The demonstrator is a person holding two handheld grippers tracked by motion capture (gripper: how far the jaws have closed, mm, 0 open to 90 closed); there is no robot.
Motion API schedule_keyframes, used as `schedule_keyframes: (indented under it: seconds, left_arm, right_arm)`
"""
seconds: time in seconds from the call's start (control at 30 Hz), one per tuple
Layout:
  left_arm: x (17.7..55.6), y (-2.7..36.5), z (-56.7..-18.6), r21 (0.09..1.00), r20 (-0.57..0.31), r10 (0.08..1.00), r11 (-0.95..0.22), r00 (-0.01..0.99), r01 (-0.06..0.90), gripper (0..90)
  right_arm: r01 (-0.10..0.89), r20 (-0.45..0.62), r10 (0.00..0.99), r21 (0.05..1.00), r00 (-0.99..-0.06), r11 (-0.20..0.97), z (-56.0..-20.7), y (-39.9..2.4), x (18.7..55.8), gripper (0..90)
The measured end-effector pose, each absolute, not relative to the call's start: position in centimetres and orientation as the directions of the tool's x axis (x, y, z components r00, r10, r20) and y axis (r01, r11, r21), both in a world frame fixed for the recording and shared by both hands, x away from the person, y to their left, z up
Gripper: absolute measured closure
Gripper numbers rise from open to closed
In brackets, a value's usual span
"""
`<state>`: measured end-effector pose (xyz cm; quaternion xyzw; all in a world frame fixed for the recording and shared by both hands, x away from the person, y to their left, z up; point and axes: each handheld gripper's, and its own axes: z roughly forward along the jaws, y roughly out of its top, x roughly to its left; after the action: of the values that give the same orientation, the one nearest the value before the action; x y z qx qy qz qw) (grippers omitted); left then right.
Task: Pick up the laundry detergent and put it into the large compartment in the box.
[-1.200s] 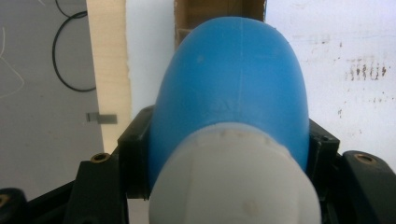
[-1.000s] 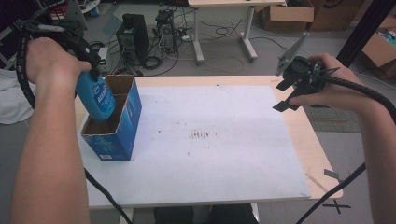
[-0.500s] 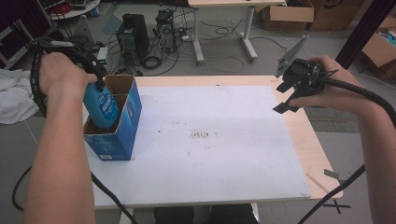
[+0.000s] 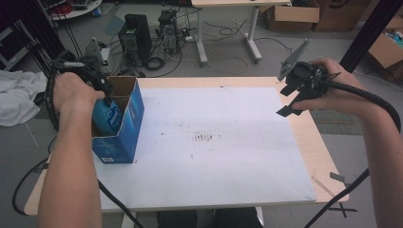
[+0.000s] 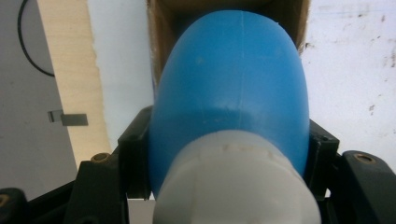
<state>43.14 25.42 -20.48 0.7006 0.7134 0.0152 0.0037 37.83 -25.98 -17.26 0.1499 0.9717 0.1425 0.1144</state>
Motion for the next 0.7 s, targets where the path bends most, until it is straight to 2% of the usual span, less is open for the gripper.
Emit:
schedule_keyframes:
  seconds: [0.7]
  left_arm:
    - [43.3, 25.4, -25.0, -0.014, 0.001, 1.0, 0.03, -0.03, 0.999, 37.6]
  right_arm:
    - [0.264, -0.174, 0.326, 0.307, -0.929, 0.914, -17.8, -26.1, 37.9, 29.1]
